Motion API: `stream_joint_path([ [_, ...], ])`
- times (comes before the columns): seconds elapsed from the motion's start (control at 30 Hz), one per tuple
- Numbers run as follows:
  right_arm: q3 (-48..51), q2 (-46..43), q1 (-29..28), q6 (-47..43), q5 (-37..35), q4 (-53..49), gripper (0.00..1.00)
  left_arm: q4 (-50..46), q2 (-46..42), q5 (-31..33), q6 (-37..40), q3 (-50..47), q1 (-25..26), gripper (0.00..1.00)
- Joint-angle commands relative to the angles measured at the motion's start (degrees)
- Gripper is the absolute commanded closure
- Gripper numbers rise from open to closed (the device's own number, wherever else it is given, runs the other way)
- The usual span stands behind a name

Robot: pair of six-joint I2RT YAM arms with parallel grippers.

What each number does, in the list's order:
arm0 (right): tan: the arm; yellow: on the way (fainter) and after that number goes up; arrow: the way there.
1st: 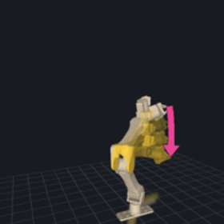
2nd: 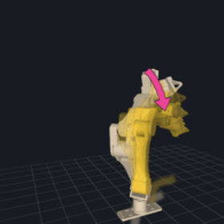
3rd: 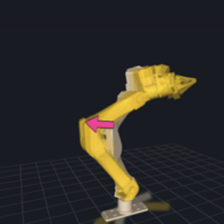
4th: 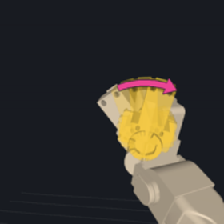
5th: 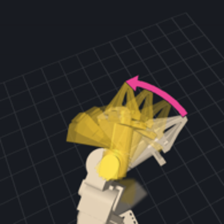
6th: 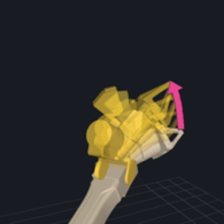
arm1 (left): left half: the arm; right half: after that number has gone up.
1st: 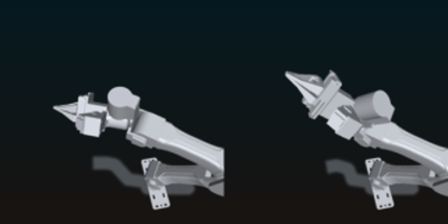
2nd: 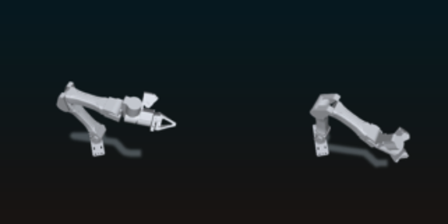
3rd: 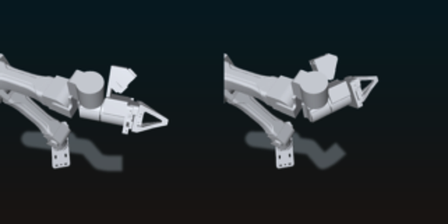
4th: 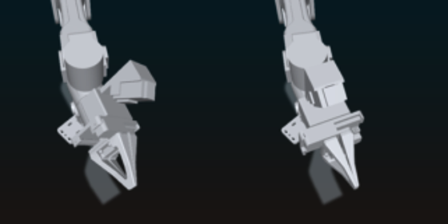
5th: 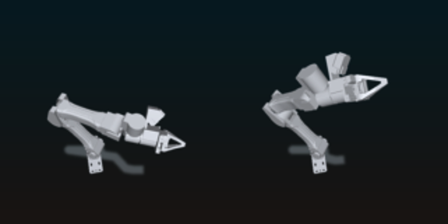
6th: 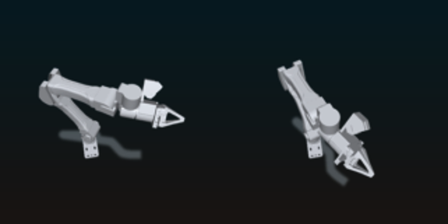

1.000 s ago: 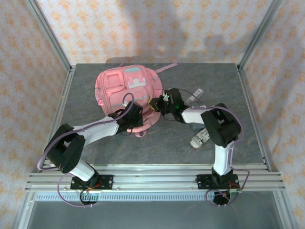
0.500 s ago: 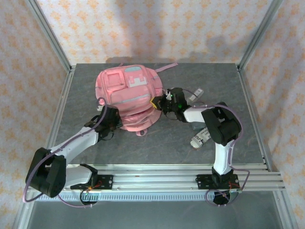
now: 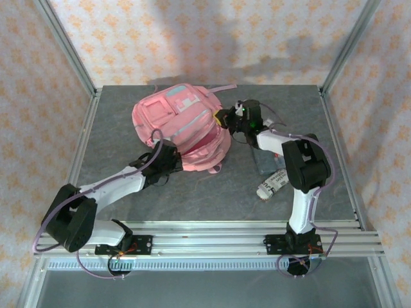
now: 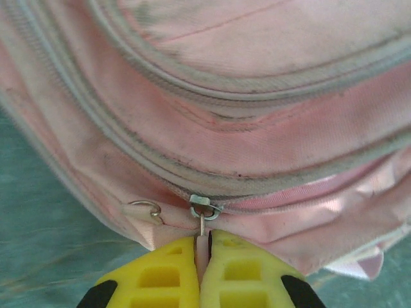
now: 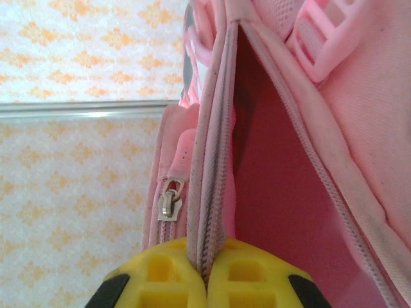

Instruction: Pack the student bag

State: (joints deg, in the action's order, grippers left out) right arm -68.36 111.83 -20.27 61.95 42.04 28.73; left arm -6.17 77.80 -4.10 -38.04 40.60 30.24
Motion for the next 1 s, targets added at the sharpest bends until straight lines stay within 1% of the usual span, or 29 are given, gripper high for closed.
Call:
stream_joint_path([
  [0.0, 1.2, -1.5, 0.9, 1.1, -1.3, 8.8, 0.79, 2.5, 3.3, -2.0, -2.3, 2.6, 2.1, 1.00],
  [0.07, 6.0, -2.2, -0.4, 2.8, -0.1, 13.5, 0.65, 4.1, 5.0, -2.8, -2.6, 2.7, 2.3, 1.00],
  [0.1, 9.0, -2.8, -1.3, 3.5, -0.1, 16.4, 0.60, 4.9, 5.7, -3.3, -2.7, 2.5, 2.4, 1.00],
  [0.17, 13.5, -3.7, -3.4, 3.5, -0.8, 19.5, 0.56, 5.7, 6.7, -3.9, -2.9, 1.9, 2.4, 1.00],
  [0.23, 16.8, -4.2, -5.6, 3.4, -1.6, 22.0, 0.55, 6.4, 7.3, -4.3, -3.2, 1.1, 2.5, 1.00],
  [0.3, 17.7, -3.8, -7.6, 3.0, -1.9, 22.5, 0.55, 7.3, 7.5, -4.8, -3.6, 0.1, 2.5, 1.00],
  [0.37, 17.4, -2.8, -9.0, 3.0, -2.2, 21.9, 0.58, 7.4, 7.4, -4.6, -3.7, -0.5, 2.6, 1.00],
  [0.4, 16.9, -2.2, -9.6, 2.8, -2.2, 21.3, 0.64, 7.4, 7.2, -4.5, -3.9, -0.8, 2.6, 1.00],
  [0.43, 16.1, -1.5, -10.1, 2.3, -2.1, 20.5, 0.79, 7.3, 6.9, -3.9, -4.0, -1.0, 2.6, 1.00],
  [0.47, 15.5, -1.0, -10.5, 2.3, -2.4, 19.2, 0.91, 6.9, 6.5, -3.2, -4.2, -1.1, 2.6, 1.00],
  [0.5, 15.2, -0.7, -10.7, 2.3, -2.5, 18.7, 0.98, 6.4, 6.0, -2.3, -4.4, -1.4, 2.6, 1.00],
  [0.53, 15.2, -0.5, -10.8, 2.3, -2.7, 18.7, 1.00, 5.6, 5.3, -1.0, -4.6, -1.4, 2.6, 1.00],
  [0.63, 15.7, -1.4, -10.7, 2.1, -4.2, 18.0, 1.00, 1.1, 3.4, 3.2, -4.5, -1.4, 1.9, 1.00],
  [0.7, 16.0, -2.5, -10.4, 1.5, -5.7, 16.7, 1.00, -1.4, 2.0, 4.4, -4.2, -2.0, 0.1, 1.00],
  [0.8, 16.2, -4.1, -9.5, 1.2, -7.3, 15.5, 1.00, -3.5, -1.2, 5.5, -3.8, -4.6, -4.7, 1.00],
  [0.87, 16.5, -4.7, -9.0, 1.3, -7.5, 15.8, 1.00, -4.3, -3.6, 5.9, -3.3, -6.5, -9.4, 1.00],
  [0.97, 16.6, -5.3, -8.9, 1.3, -8.4, 15.6, 1.00, -5.1, -5.2, 6.9, -2.2, -7.1, -14.7, 1.00],
])
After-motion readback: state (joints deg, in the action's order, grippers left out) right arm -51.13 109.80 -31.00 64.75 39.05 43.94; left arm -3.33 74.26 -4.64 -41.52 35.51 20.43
